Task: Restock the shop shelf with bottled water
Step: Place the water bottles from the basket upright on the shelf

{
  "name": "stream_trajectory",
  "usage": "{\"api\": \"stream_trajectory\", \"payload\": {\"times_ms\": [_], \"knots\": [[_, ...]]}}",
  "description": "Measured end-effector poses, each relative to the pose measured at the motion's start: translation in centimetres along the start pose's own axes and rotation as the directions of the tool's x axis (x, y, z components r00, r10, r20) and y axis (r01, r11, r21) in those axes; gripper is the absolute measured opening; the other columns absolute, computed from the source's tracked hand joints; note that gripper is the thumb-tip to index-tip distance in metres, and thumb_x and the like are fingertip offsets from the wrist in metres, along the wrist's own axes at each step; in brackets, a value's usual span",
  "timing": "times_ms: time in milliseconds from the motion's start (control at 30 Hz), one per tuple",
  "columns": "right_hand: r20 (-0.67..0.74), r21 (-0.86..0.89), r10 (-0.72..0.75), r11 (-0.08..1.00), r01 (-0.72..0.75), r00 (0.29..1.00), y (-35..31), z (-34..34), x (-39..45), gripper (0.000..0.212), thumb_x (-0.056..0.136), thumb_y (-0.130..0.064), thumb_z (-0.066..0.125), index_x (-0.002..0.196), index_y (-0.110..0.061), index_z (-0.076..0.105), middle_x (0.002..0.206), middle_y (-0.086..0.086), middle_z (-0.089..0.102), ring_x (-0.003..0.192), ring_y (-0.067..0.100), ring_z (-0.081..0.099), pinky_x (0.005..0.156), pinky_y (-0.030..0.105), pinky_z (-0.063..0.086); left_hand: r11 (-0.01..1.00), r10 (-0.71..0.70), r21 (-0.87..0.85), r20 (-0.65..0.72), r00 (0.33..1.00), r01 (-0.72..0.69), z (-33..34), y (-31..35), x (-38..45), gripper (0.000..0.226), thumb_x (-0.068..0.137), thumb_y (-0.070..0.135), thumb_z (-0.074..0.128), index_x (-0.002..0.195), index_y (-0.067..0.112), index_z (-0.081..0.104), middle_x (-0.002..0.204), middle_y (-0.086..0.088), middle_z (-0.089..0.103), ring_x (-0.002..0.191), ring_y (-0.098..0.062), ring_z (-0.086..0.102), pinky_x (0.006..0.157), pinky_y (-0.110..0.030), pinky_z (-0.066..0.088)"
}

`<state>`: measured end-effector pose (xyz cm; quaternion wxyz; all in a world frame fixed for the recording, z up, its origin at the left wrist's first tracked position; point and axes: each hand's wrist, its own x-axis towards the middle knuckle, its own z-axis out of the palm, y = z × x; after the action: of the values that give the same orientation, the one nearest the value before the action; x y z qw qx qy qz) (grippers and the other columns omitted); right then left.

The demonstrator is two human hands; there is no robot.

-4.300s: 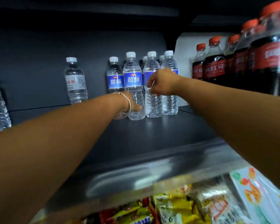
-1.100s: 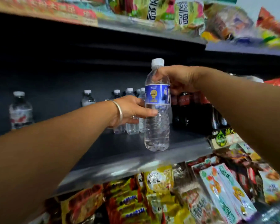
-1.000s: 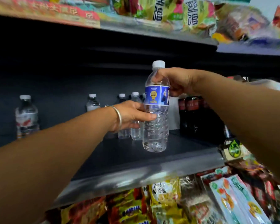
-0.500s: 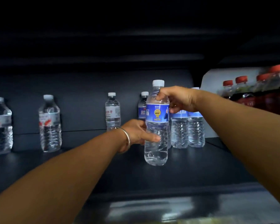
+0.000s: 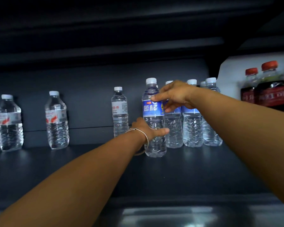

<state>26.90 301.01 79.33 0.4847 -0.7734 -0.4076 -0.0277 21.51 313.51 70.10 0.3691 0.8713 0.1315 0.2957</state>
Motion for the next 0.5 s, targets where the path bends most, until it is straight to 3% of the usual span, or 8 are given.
{"api": "stream_trajectory", "payload": {"times_ms": [67, 133, 267, 333, 400, 500], "knots": [[0.002, -0.001, 0.003, 1.000, -0.003, 1.000, 0.0, -0.1, 0.1, 0.024, 0.079, -0.021, 0.074, 0.092, -0.005, 0.063, 0.089, 0.016, 0.065, 0.068, 0.025, 0.063, 0.067, 0.034, 0.058, 0.998, -0.048, -0.041, 0.139, 0.989, 0.055, -0.4, 0.3, -0.9, 0.093, 0.049, 0.045, 0.088, 0.126, 0.015, 0.045, 0.122, -0.002, 0.060, 0.108, -0.022, 0.059, 0.089, -0.032, 0.047], [0.003, -0.010, 0.004, 1.000, -0.004, 1.000, 0.0, -0.3, 0.2, 0.028, 0.078, -0.019, 0.075, 0.097, -0.003, 0.062, 0.091, 0.018, 0.067, 0.072, 0.028, 0.066, 0.068, 0.038, 0.059, 0.990, -0.076, -0.100, 0.206, 0.976, 0.098, -0.4, -0.1, -0.8, 0.078, 0.059, 0.018, 0.087, 0.124, 0.015, 0.044, 0.120, -0.001, 0.061, 0.107, -0.022, 0.060, 0.085, -0.032, 0.047], [-0.094, -0.054, -0.032, 0.998, 0.027, 0.995, 0.4, -0.6, 0.8, 0.017, 0.081, -0.010, 0.072, 0.079, -0.009, 0.055, 0.076, 0.016, 0.061, 0.056, 0.026, 0.061, 0.050, 0.032, 0.057, 0.997, -0.071, 0.020, 0.115, 0.991, 0.070, 0.4, -0.3, 0.4, 0.075, 0.051, 0.027, 0.091, 0.115, 0.017, 0.053, 0.114, -0.003, 0.066, 0.101, -0.026, 0.064, 0.091, -0.043, 0.052], [-0.125, -0.108, -0.040, 0.994, 0.027, 0.991, 0.9, -0.8, 1.2, 0.015, 0.083, -0.005, 0.069, 0.078, -0.008, 0.055, 0.069, 0.015, 0.059, 0.051, 0.025, 0.059, 0.045, 0.028, 0.055, 0.987, -0.063, 0.152, 0.096, 0.993, 0.047, 0.5, 0.2, 0.8, 0.078, 0.057, 0.032, 0.088, 0.122, 0.012, 0.050, 0.123, -0.005, 0.060, 0.109, -0.027, 0.060, 0.095, -0.038, 0.049], [-0.129, -0.137, -0.049, 0.990, 0.031, 0.990, 1.3, -1.1, 1.3, 0.012, 0.085, 0.000, 0.064, 0.091, -0.008, 0.057, 0.066, 0.015, 0.057, 0.047, 0.023, 0.059, 0.044, 0.028, 0.054, 0.941, -0.063, 0.335, 0.071, 0.996, 0.036, 0.7, 0.6, 1.2, 0.080, 0.067, 0.038, 0.080, 0.130, 0.005, 0.043, 0.131, -0.009, 0.052, 0.119, -0.028, 0.053, 0.097, -0.031, 0.045], [-0.122, -0.201, -0.082, 0.978, 0.057, 0.989, 1.9, -1.2, 1.3, 0.024, 0.088, 0.000, 0.059, 0.110, -0.010, 0.059, 0.063, 0.014, 0.058, 0.033, 0.014, 0.056, 0.038, 0.022, 0.051, 0.915, -0.061, 0.402, 0.062, 0.996, 0.031, 1.2, 1.0, 1.9, 0.085, 0.069, 0.041, 0.078, 0.134, 0.004, 0.039, 0.135, -0.011, 0.049, 0.121, -0.027, 0.051, 0.096, -0.030, 0.042]]}}
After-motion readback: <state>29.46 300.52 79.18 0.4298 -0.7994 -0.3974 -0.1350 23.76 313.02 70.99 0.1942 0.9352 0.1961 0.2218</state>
